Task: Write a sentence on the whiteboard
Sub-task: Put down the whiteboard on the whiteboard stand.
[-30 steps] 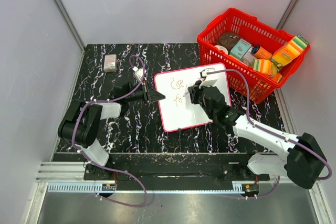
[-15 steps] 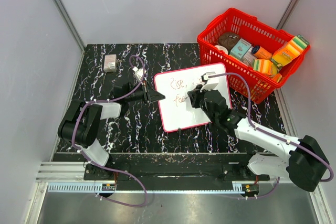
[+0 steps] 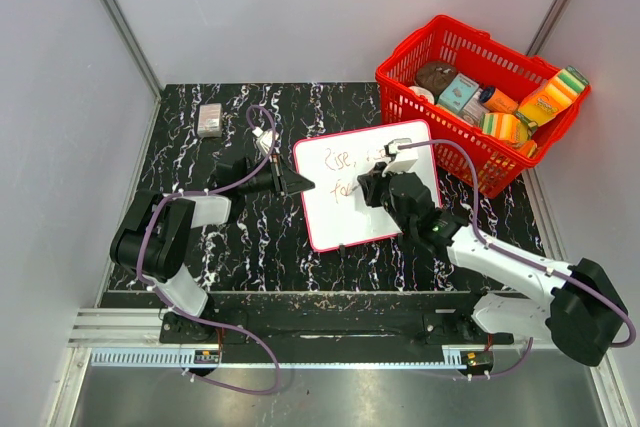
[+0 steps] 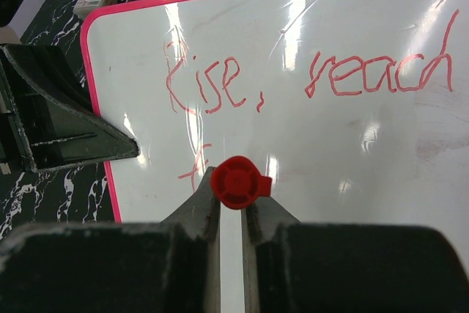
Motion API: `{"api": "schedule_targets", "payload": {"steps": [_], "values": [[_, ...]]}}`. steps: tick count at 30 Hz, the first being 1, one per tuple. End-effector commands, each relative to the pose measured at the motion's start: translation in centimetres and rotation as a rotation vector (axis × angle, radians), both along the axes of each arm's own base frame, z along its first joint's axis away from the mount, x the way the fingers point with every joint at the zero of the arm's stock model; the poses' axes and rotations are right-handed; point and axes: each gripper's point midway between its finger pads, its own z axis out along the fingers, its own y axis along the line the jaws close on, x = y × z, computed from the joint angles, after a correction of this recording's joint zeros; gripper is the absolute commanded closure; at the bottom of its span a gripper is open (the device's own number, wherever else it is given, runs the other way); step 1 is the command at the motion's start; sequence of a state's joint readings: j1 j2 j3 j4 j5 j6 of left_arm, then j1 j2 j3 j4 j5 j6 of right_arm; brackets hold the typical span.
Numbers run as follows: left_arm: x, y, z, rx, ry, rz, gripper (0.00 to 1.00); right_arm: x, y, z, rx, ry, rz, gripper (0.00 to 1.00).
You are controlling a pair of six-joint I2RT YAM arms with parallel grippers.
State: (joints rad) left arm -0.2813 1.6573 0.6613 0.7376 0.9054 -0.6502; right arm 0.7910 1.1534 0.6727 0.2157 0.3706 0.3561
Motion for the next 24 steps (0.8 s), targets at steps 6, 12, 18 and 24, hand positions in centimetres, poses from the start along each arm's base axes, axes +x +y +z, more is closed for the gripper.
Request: {"api": "schedule_targets", "payload": {"steps": [6,12,18,24], "values": [[0.4,-0.6,1.6,0.014,-0.152,-0.024,1.0,2.0,-1.0,1.5,-0.017,-0.047,-0.094,1.0],[0.4,-0.6,1.7,0.014,-0.154,-0.024,1.0,2.4,-1.5,2.4,-0.008,-0.066,-0.122,1.0],[0.4,-0.6,1.7,0.013,-0.154,-0.025,1.0,2.7,-2.1,2.8,0.006,-0.078,-0.143,1.0],[0.4,-0.6,1.7,0.012,-0.157,-0.025,1.0,3.2,-2.4,3.4,0.025,-0.096,-0.158,1.0]]}}
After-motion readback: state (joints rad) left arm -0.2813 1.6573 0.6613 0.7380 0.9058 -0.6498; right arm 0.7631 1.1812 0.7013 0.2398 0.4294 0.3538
